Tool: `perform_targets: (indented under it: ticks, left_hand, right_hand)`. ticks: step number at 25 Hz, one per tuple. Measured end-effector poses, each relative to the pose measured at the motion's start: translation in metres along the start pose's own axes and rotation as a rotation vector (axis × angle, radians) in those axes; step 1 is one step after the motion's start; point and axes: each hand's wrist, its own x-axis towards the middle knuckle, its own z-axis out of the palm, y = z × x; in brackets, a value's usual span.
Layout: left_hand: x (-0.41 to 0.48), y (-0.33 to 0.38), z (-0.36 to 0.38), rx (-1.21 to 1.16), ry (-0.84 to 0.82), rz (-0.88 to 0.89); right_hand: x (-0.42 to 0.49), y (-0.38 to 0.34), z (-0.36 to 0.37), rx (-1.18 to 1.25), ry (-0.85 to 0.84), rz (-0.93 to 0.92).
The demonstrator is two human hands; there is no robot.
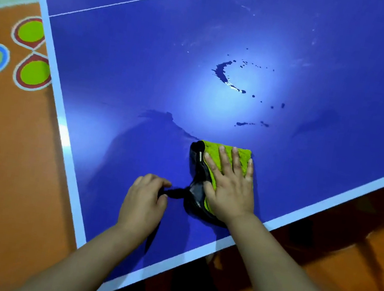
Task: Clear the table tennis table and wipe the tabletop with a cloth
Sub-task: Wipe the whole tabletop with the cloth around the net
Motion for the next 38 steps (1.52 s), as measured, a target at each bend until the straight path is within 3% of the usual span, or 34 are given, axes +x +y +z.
perform_targets:
  ticks: [3,7,12,18,22,27,38]
  left_hand:
    - [-0.017,-0.004,0.001,0.012,0.077,-0.074]
    - [-0.060,-0.035,-0.015,0.015,0.211,-0.277]
    - [-0.115,-0.065,-0.022,-0.130,0.292,-0.526]
    - [-0.174,-0.093,-0.036,-0.193,0.323,-0.553]
    - [-0.185,-0.109,-0.051,-0.233,0.329,-0.602]
    - [-0.151,-0.110,-0.056,-0.252,0.311,-0.543]
    - [0.029,-0.137,-0.089,-0.157,0.275,-0.645]
  right_hand:
    - [0.040,0.031,-0.013,-0.034,-0.068,0.053]
    - [0.042,0.011,-0.020,-0.049,-0.146,0.107]
    - [-0.027,-0.065,-0.007,-0.076,-0.075,-0.197]
    - [-0.115,-0.155,0.009,-0.078,-0.132,-0.588]
    - [-0.118,-0.175,0.009,-0.098,-0.152,-0.726]
    - [-0.044,-0.202,0.009,-0.081,-0.130,-0.755]
    - [0.206,-0.269,-0.004,-0.100,-0.147,-0.798]
